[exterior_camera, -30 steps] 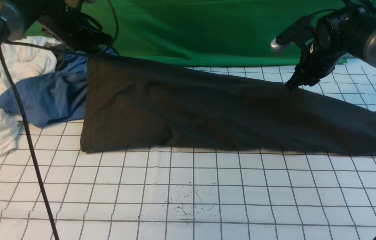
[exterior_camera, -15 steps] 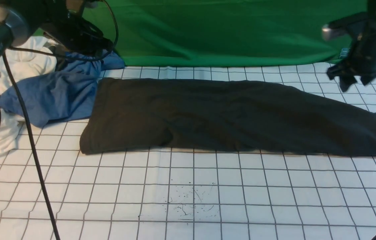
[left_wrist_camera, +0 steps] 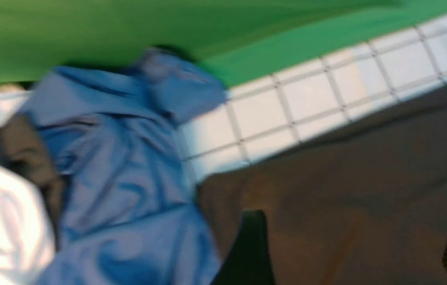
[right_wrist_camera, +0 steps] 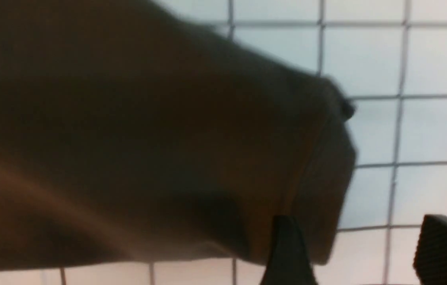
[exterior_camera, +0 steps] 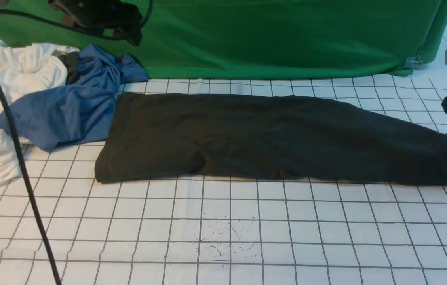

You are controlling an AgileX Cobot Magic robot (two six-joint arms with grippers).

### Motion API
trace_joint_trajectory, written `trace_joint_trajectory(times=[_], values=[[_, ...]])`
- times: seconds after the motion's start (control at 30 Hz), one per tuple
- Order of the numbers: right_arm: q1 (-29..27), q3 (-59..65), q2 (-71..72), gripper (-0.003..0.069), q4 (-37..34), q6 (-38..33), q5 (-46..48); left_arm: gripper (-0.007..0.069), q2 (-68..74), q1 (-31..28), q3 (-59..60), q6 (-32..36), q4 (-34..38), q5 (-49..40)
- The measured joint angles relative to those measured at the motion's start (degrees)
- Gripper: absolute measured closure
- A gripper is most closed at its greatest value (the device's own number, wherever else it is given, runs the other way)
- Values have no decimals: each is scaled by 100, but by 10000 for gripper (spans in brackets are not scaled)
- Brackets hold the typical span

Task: Fold a long-sleeved shirt over a white checkered tablecloth.
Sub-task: 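Pull the folded dark garment lengthwise by its ends to straighten it flat on the table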

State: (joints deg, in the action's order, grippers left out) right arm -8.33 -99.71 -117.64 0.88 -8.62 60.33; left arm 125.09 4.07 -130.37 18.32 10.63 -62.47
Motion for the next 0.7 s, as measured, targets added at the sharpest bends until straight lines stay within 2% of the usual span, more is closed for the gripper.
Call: trace_joint_trajectory(times=[0.07,0.17,0.3,0.7], values=[[-30,243,31,196,-25,0,-202,116,5,64,0,0,23,-17],[-151,828,1,139,-169,87,-921,180,41,195,0,7,188,-35],[-164,939,-121,83,-232,268,-1662,233,108,219,0,51,293,-61],[-175,939,-482,75,-277,487,-1990,273,123,219,0,85,265,-163]])
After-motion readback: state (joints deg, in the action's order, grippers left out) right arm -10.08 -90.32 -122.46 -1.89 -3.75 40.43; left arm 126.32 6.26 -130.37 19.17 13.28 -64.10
